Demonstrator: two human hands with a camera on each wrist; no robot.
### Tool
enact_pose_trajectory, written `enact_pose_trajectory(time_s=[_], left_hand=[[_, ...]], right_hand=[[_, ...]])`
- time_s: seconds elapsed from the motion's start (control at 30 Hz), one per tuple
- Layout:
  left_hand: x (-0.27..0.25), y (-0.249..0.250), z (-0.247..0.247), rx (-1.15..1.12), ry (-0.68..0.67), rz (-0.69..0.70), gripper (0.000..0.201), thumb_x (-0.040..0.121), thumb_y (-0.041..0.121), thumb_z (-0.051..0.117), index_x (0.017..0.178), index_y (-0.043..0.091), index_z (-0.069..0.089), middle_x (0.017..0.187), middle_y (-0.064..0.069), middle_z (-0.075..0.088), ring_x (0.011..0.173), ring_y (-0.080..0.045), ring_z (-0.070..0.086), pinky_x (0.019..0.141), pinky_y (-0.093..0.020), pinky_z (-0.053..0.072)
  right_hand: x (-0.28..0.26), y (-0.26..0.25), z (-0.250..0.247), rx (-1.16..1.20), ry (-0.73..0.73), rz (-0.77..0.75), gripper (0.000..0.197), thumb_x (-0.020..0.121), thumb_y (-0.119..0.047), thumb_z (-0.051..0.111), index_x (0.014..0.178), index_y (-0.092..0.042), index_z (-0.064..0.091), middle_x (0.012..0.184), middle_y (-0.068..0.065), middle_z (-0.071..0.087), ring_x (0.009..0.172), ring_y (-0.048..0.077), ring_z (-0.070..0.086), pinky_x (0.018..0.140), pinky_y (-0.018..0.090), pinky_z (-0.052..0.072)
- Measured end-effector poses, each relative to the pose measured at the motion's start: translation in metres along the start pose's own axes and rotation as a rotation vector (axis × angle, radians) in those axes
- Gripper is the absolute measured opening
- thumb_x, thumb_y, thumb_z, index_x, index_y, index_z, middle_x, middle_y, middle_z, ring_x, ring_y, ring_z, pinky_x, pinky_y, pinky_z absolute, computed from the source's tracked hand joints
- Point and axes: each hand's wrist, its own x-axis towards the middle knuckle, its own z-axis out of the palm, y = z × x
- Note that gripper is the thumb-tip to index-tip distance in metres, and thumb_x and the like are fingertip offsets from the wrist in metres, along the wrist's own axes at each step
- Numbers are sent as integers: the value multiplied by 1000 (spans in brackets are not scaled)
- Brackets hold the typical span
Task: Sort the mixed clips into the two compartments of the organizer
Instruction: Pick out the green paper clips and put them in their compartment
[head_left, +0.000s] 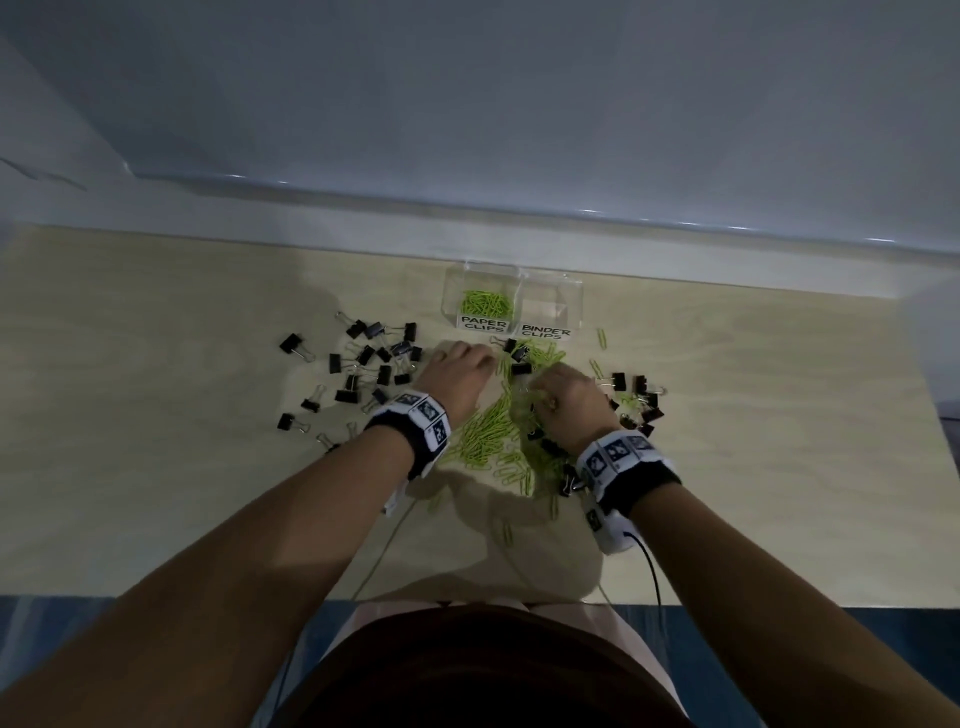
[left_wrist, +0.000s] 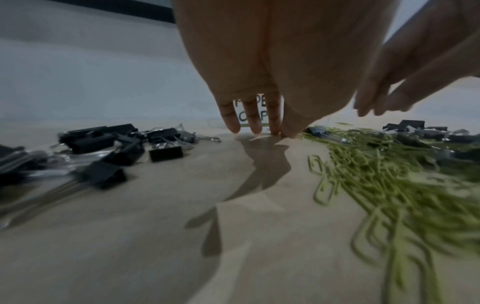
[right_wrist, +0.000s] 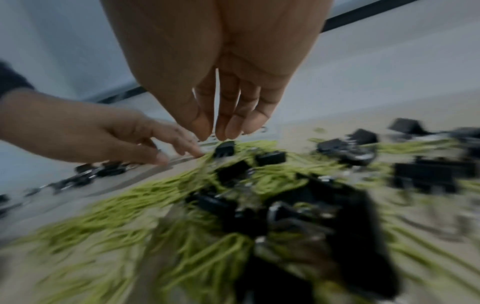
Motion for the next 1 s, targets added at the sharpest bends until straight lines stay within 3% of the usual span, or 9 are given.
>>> enact_pose_trajectory(time_s=[0.1,0.23,0.33,0.47,0.5,0.57,0.63,0.8,1.0], left_hand=[[-27,-4,7,-29,12,33,57,81,-3,49,134,17,46,141,-1,42,127,-23,35,110,-41,28],[-63,-17,17,-138,-96,71,45,93,21,46,138,20,43,140,-2,44,127,-23,35,109,-40,31],[-76,-17,26,-181,-184,65,56,91,34,41,143,16,33,141,-7,39,127,-25,32,107,-33,29],[-79,-5,39,-363,-110,2,93,68,72,46,139,13,37,126,-8,43,115,-22,35,98,-30,34],[-76,-3,40,-375,-102,-17,91,67,70,53,137,13,41,123,-9,43,113,-22,37,97,-31,36],[-67,3,39,-370,-84,-58,69,76,47,67,131,10,47,121,-10,45,112,-24,42,97,-33,39],[-61,8,34,-393,-23,-95,49,81,27,67,124,8,54,118,-9,48,110,-25,48,95,-34,42],[-49,10,22,-366,16,-86,22,86,18,58,104,6,64,108,-8,54,96,-25,55,84,-39,49],[-43,-1,8,-335,-16,-49,17,88,13,53,92,2,65,103,-10,55,91,-26,55,82,-36,46]], right_hand=[[4,-27,10,-22,-180,-58,40,77,-3,56,114,-16,61,114,5,56,101,26,56,84,40,54],[5,-35,23,-132,-401,-76,71,75,-20,67,139,-26,36,139,0,36,129,24,34,107,42,37],[2,-32,28,-205,-434,-121,80,72,-31,75,140,-21,34,138,2,33,127,24,31,108,39,35],[-5,-35,30,-168,-387,-131,58,77,-18,70,132,-17,49,122,5,44,116,24,40,100,39,42],[-7,-36,31,-151,-368,-125,53,79,-14,67,129,-17,52,119,6,47,114,26,42,97,40,45],[-11,-37,31,-125,-346,-102,48,81,-11,63,128,-18,53,114,7,51,112,28,46,91,43,48],[-14,-37,28,-103,-307,-92,43,84,-11,59,126,-17,55,112,7,54,107,28,51,87,42,49],[-16,-30,20,-52,-197,-68,21,83,-11,59,103,-9,66,96,11,63,87,30,60,75,39,52],[-7,-12,7,284,-64,260,11,74,-6,73,84,-10,72,84,8,71,77,19,64,75,32,55]])
